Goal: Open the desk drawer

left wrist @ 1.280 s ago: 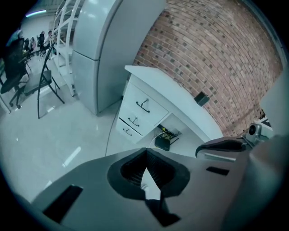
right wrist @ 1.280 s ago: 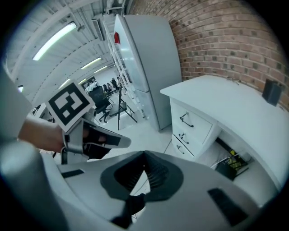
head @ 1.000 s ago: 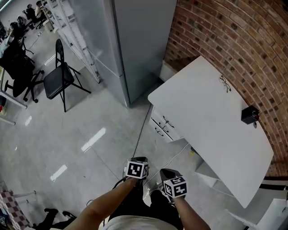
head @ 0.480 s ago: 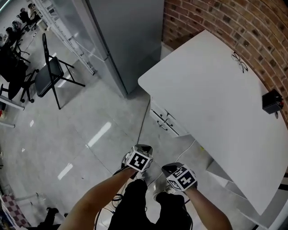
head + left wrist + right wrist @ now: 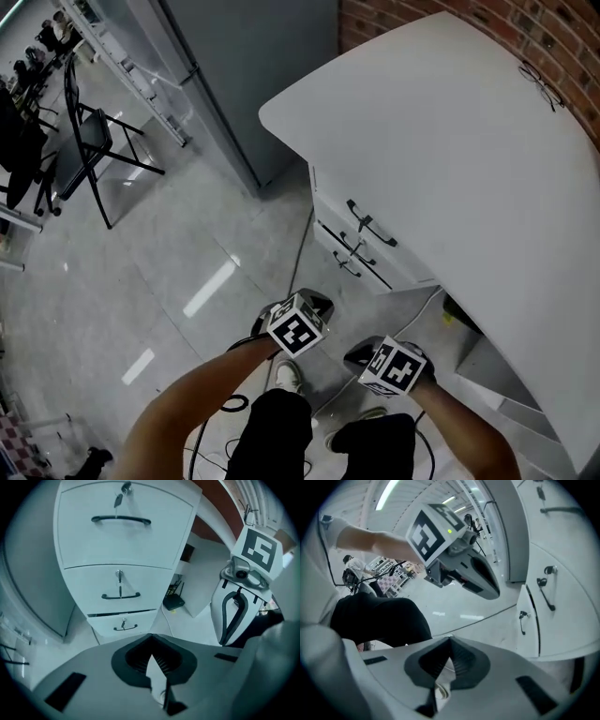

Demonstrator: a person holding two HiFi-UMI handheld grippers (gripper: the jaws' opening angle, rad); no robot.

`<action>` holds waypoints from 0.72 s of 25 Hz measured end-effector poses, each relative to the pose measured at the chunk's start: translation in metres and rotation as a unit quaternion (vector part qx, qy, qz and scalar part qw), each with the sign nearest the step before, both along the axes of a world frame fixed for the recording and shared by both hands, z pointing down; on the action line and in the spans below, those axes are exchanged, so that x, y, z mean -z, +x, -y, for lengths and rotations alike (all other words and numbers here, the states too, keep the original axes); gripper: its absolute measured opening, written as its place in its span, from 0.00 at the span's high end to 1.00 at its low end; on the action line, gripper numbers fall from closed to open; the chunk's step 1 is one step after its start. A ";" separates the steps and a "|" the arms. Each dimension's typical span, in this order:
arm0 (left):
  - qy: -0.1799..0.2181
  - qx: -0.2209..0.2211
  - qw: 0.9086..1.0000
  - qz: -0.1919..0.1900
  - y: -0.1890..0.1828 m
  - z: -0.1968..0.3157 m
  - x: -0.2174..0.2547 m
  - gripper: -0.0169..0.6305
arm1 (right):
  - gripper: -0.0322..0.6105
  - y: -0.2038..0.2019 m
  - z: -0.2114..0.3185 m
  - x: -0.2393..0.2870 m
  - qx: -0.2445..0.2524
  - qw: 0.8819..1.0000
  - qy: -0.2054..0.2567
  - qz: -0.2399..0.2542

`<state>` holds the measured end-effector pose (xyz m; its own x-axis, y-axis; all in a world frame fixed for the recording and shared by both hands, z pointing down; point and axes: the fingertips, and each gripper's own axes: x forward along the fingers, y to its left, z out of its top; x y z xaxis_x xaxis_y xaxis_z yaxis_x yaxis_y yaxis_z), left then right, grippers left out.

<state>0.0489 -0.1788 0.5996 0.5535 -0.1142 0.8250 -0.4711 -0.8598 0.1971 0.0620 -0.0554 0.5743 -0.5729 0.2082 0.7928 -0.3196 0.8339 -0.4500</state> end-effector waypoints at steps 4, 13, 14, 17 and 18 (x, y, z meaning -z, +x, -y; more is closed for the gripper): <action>0.013 -0.061 0.998 0.011 0.012 0.011 -0.039 0.96 | 0.93 -0.001 -0.008 -0.054 0.058 0.998 -0.013 -0.008; 0.067 -0.163 0.984 -0.015 0.041 0.031 -0.128 0.96 | 0.93 -0.006 -0.023 -0.174 0.223 0.974 -0.033 0.016; 0.073 -0.172 0.982 -0.011 0.042 0.031 -0.138 0.96 | 0.93 -0.008 -0.024 -0.187 0.234 0.971 -0.034 0.020; 0.092 -0.199 0.976 0.006 0.047 0.033 -0.162 0.96 | 0.93 -0.009 -0.029 -0.218 0.254 0.966 -0.033 0.025; 0.098 -0.205 0.974 0.011 0.049 0.034 -0.168 0.96 | 0.93 -0.007 -0.031 -0.226 0.261 0.965 -0.033 0.024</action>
<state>0.0979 -0.2129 0.7680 0.5682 -0.0434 0.8217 -0.0830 -0.9965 0.0048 0.0548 -0.0239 0.8005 -0.4124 0.5269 0.7432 0.1578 0.8447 -0.5114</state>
